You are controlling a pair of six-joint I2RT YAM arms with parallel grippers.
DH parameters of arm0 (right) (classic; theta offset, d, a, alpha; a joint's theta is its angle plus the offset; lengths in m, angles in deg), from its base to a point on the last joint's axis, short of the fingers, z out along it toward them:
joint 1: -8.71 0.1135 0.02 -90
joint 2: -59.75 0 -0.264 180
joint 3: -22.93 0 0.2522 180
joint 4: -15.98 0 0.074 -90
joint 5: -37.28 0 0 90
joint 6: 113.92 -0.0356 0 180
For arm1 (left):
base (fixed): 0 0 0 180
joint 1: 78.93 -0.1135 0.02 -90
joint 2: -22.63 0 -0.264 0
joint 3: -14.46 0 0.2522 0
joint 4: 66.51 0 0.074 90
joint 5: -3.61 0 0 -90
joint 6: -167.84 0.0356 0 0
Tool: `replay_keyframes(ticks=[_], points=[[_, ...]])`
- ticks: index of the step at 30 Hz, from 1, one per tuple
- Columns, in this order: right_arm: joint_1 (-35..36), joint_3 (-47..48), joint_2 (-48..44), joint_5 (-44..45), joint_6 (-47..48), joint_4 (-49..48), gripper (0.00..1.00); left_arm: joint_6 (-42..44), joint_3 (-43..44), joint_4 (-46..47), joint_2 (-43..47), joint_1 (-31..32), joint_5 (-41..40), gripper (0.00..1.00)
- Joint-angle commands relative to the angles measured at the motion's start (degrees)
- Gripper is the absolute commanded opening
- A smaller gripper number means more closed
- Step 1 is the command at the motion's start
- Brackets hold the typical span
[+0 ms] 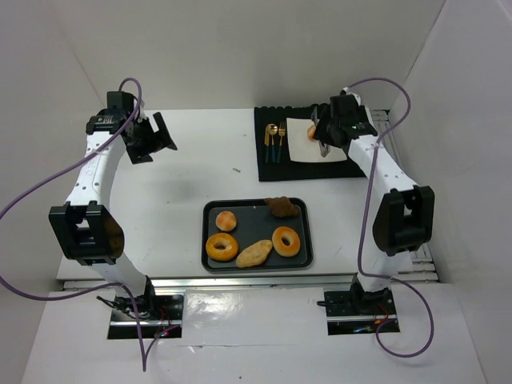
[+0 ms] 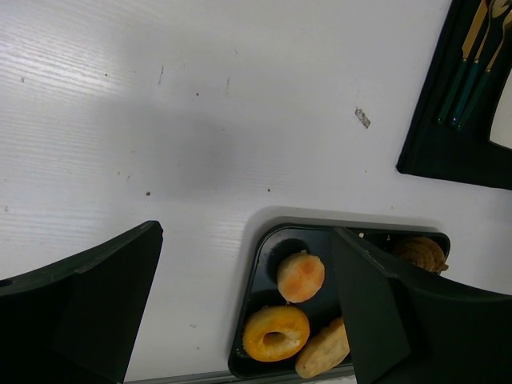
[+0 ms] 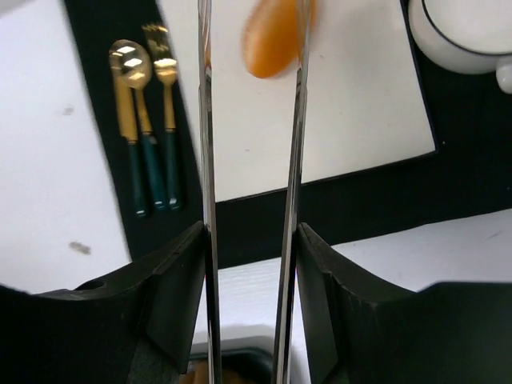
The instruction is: Place the bread
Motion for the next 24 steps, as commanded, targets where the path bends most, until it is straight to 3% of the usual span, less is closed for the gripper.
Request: replay_keyframes(ticks=[1, 4, 7, 9, 12, 18, 24], points=[[3.5, -0.7, -8.5, 3.2, 0.4, -2.2, 0.54, 1.9, 1.9, -0.3, 0.8, -0.2, -0.1, 0.98], [8.5, -2.6, -13.1, 4.0, 0.4, 0.8, 0.54, 1.9, 2.6, -0.8, 0.8, -0.2, -1.8, 0.98], [13.5, -7.3, -18.0, -3.5, 3.0, 1.6, 0.52, 1.4, 2.6, -0.8, 1.4, -0.2, -1.3, 0.98], [17.0, -9.8, -20.4, -13.7, 5.3, 3.5, 0.52, 0.9, 2.0, -0.8, 1.4, -0.2, -0.7, 0.98], [22.5, -11.8, -21.0, -23.5, 9.0, 10.0, 0.52, 0.3, 1.4, -0.8, 2.0, -0.2, -0.1, 0.98], [33.3, -11.8, -20.8, -22.5, 7.9, 16.7, 0.52, 0.3, 0.7, -0.8, 2.5, -0.2, 0.5, 0.98], [37.9, -9.6, -15.6, -18.9, 7.3, 20.5, 0.53, -0.4, -0.3, -0.8, 2.5, -0.2, 0.5, 0.98]])
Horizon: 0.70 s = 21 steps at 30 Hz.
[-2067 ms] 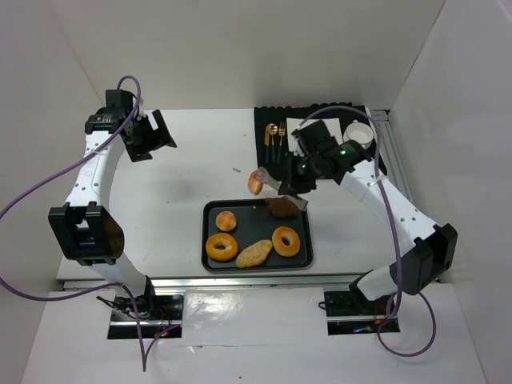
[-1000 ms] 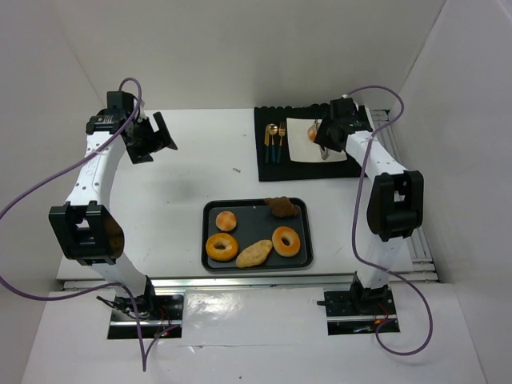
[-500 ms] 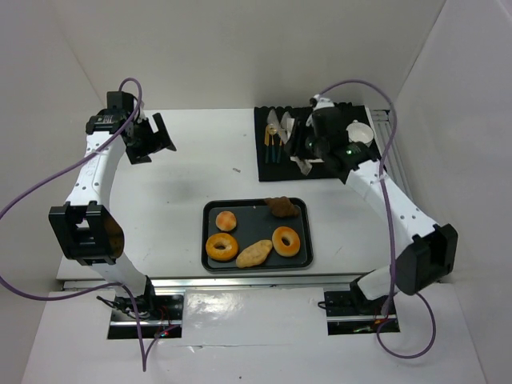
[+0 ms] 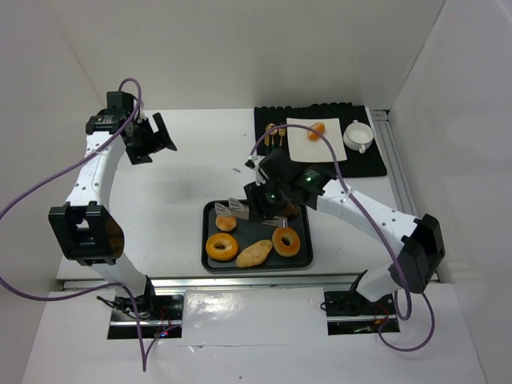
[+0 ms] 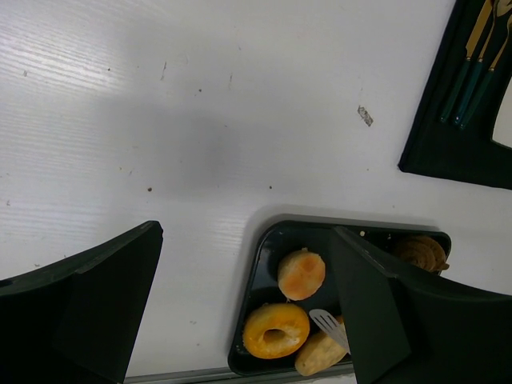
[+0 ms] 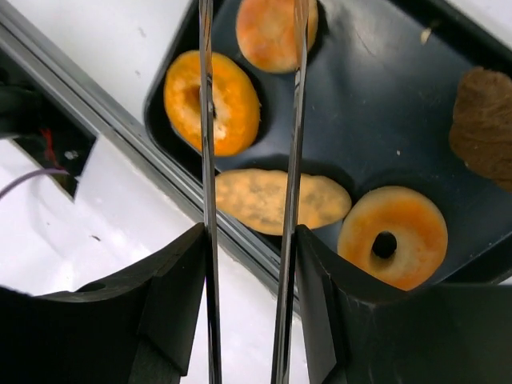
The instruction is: Place the bread
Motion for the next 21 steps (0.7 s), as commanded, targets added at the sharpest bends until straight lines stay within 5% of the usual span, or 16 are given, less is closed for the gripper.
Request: replay_keyframes(ticks=[1, 10, 21], points=[[1.3, 2.5, 2.1, 1.7, 0.4, 3.4, 0.53, -0.3, -0.4, 0.0, 2.4, -0.2, 0.9, 0.98], [4.1, 5.9, 6.6, 6.5, 1.6, 6.4, 0.65, -0.3, -1.0, 0.0, 2.9, -0.2, 0.3, 0.98], [4.0, 7.2, 12.0, 3.4, 2.7, 4.0, 0.65, 0.3, -1.0, 0.0, 2.4, -0.2, 0.3, 0.98]])
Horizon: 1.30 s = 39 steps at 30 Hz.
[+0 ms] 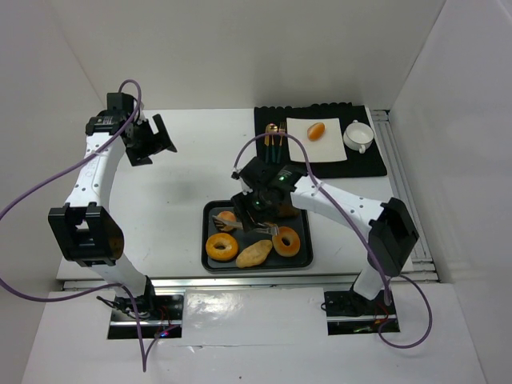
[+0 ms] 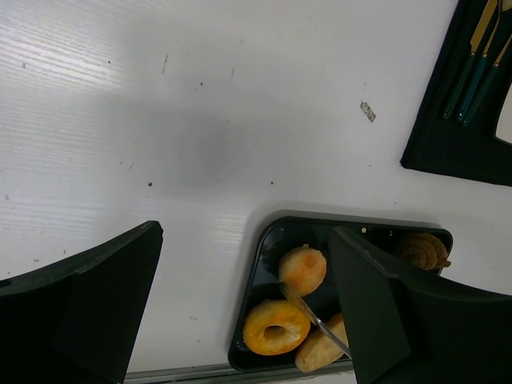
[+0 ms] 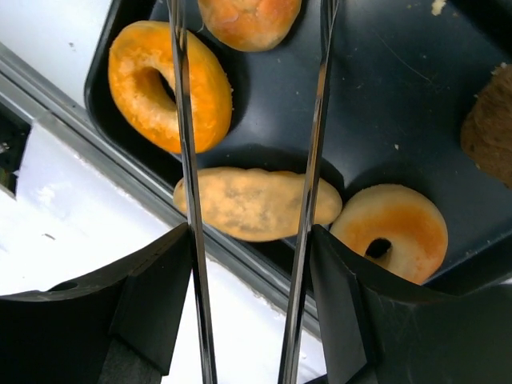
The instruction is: Place the bread
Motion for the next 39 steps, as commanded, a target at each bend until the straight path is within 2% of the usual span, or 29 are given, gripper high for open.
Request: replay_keyframes(ticks=[1, 3, 6, 7, 10, 15, 18, 21, 24, 27, 31, 36, 39], points=[[-0.1, 3.9, 2.2, -1.0, 2.1, -0.6, 0.64, 0.4, -0.2, 0.8, 1.9, -0.2, 0.3, 0.98], [-0.7, 4.9, 2.8, -1.1, 2.6, 0.2, 0.61, 0.4, -0.2, 0.8, 1.3, -0.2, 0.3, 0.98], [-2.0, 8.1, 2.0, 0.3, 3.1, 1.4, 0.43, 0.4, 1.1, 0.8, 0.8, -0.2, -0.3, 0.98], [-2.0, 8.9, 2.0, 0.3, 3.1, 1.4, 0.43, 0.4, 1.1, 0.8, 0.8, -0.2, -0.3, 0.98], [-4.9, 11.6, 0.7, 0.3, 3.7, 2.8, 0.34, 0.4, 1.7, 0.8, 0.3, -0.2, -0.3, 0.98], [-8.7, 19.8, 0.7, -1.2, 6.5, 8.3, 0.34, 0.4, 2.2, 0.8, -0.3, -0.2, 0.2, 0.98], [-13.3, 21.1, -0.5, 2.7, 6.5, 9.4, 0.34, 0.4, 2.8, 0.8, -1.4, -0.2, 0.2, 0.98], [-21.1, 20.4, -1.7, 6.2, 6.5, 8.7, 0.34, 0.4, 2.8, 0.8, -1.4, -0.2, 0.2, 0.98], [-28.5, 18.7, -1.7, 11.8, 2.0, 4.4, 0.34, 0.4, 2.8, 0.8, -1.9, -0.2, 0.2, 0.98], [-34.3, 12.9, -2.8, 12.4, -3.0, -3.6, 0.34, -0.2, 2.8, 1.4, -2.5, -0.2, 0.2, 0.98], [-37.0, 8.7, -1.5, 12.8, -6.8, -14.8, 0.34, -0.2, 5.2, 1.4, -4.6, -0.8, 1.5, 0.98], [-39.4, 10.7, 4.2, 10.5, -7.3, -16.2, 0.34, 0.9, 6.4, 0.8, -5.3, -0.8, 1.6, 0.98], [-39.4, 9.5, 5.4, 11.0, -7.9, -18.0, 0.38, 0.9, 6.4, 0.8, -5.3, -0.8, 1.6, 0.98]])
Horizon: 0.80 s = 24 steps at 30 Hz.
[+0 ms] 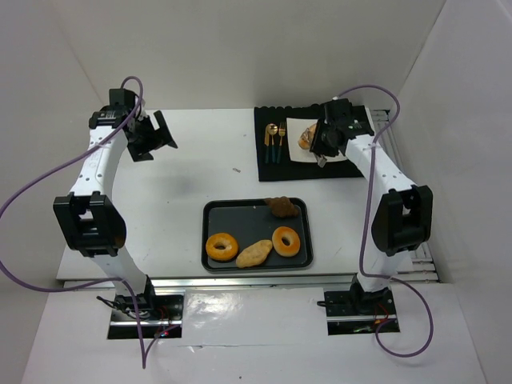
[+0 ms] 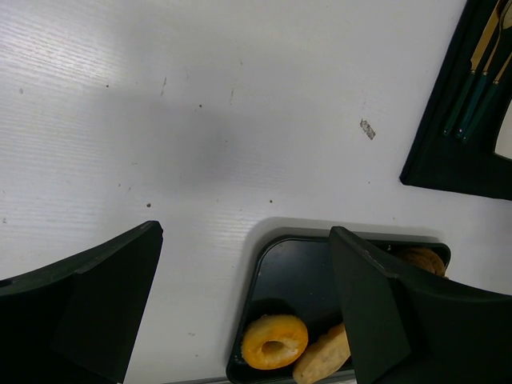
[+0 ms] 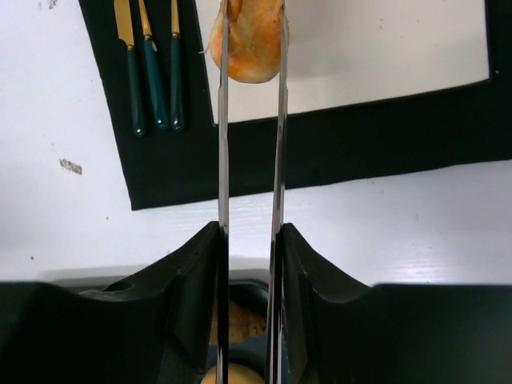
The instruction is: Place the bread
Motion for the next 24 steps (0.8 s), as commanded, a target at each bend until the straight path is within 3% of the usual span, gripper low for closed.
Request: replay_keyframes(ticks=[1, 10, 18, 24], points=[[-0.4, 1.1, 1.4, 0.1, -1.6, -6.7, 0.41, 0.8, 2.4, 0.4, -0.1, -0.3, 1.2, 0.98], [-0.4, 1.1, -0.8, 0.8, -0.9, -4.8, 0.66, 0.8, 2.4, 0.4, -0.1, -0.3, 1.2, 0.98], [-0.9, -2.1, -9.0, 7.1, -1.4, 0.3, 0.61, 0.8, 4.9, 0.4, -0.1, -0.9, 0.1, 0.98], [-0.9, -20.1, -24.6, 22.1, -2.6, -0.9, 0.61, 0.8, 6.5, -0.8, 0.4, -0.9, 1.5, 0.98]])
